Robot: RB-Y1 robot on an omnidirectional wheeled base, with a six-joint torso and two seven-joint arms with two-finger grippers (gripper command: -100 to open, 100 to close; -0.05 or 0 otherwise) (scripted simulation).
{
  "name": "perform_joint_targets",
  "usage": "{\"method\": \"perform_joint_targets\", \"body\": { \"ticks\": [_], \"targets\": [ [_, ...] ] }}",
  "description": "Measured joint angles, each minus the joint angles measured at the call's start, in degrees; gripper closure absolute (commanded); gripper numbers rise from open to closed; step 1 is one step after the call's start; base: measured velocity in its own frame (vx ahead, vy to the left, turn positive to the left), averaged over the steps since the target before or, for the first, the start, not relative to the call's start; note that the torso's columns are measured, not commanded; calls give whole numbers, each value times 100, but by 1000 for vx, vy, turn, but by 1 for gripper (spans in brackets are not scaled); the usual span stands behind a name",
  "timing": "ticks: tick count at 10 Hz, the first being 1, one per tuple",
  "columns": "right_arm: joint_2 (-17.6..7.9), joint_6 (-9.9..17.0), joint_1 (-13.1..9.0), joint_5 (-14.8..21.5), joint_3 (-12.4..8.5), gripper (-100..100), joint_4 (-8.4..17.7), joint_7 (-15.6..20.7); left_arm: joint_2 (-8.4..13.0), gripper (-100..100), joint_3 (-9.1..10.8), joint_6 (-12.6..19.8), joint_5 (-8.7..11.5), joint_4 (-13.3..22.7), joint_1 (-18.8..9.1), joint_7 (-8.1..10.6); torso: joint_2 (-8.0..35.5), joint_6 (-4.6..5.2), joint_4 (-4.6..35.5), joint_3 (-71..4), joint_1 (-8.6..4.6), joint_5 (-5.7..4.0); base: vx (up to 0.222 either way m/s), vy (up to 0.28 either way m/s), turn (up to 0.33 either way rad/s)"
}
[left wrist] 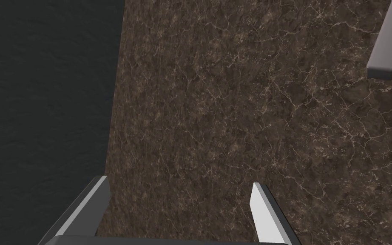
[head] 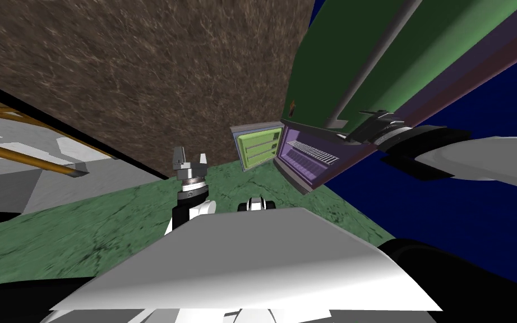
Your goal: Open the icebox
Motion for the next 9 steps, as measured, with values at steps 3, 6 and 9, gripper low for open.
{"method": "perform_joint_targets", "body": {
  "ticks": [3, 6, 9],
  "targets": [
    [25, 62, 36, 65, -45, 100, -255, -74, -1, 0, 0, -1, 0, -1, 3, 0, -14, -3, -4, -9, -30, -8, 182, 111, -407],
    [21, 204, 374, 36, -377, 100, -733, -191, -1, 0, 0, -1, 0, -1, 4, 0, 21, -2, 7, 14, -44, -17, 216, 160, -369],
    [182, 75, 314, 200, -486, 100, -1158, -371, 0, 0, 0, -1, 0, -1, 2, 0, 37, -3, 11, 23, -61, -19, 151, 145, -287]
  ]
}}
